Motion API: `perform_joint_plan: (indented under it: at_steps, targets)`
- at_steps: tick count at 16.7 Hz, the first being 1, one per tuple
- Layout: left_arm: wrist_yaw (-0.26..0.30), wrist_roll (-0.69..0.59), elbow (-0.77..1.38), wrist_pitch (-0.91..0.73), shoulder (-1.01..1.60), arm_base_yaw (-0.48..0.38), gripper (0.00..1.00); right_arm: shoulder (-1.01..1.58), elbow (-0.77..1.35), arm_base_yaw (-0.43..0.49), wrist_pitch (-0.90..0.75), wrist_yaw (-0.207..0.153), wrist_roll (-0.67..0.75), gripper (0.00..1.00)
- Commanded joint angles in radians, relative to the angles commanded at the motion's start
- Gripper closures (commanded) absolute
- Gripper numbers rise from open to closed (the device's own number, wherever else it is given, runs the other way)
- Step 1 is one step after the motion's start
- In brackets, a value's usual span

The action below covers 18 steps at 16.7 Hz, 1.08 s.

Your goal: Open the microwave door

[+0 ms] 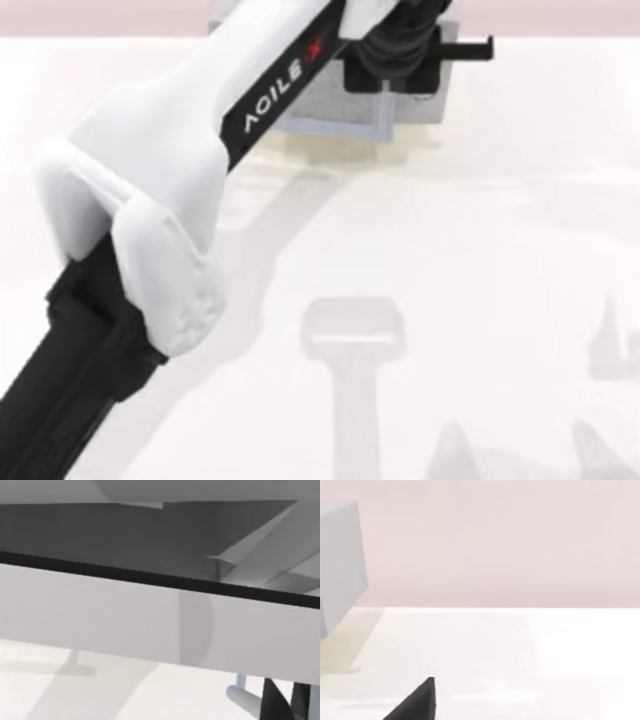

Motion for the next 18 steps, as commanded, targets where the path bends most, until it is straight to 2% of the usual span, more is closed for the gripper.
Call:
perform_joint_plan:
  at_steps: [8,15,18]
  targets:
    - [0.006,0.007,-0.039,0.029,-0.025,-0.007,1.00,0.000,0.000,0.000,0.000,0.000,0.000,0.00]
    - [0.031,0.080,-0.426,0.215,-0.219,0.004,1.00,0.000,0.000,0.000,0.000,0.000,0.000,0.00]
    - [0.044,0.103,-0.526,0.273,-0.276,0.005,1.00,0.000,0.000,0.000,0.000,0.000,0.000,0.00]
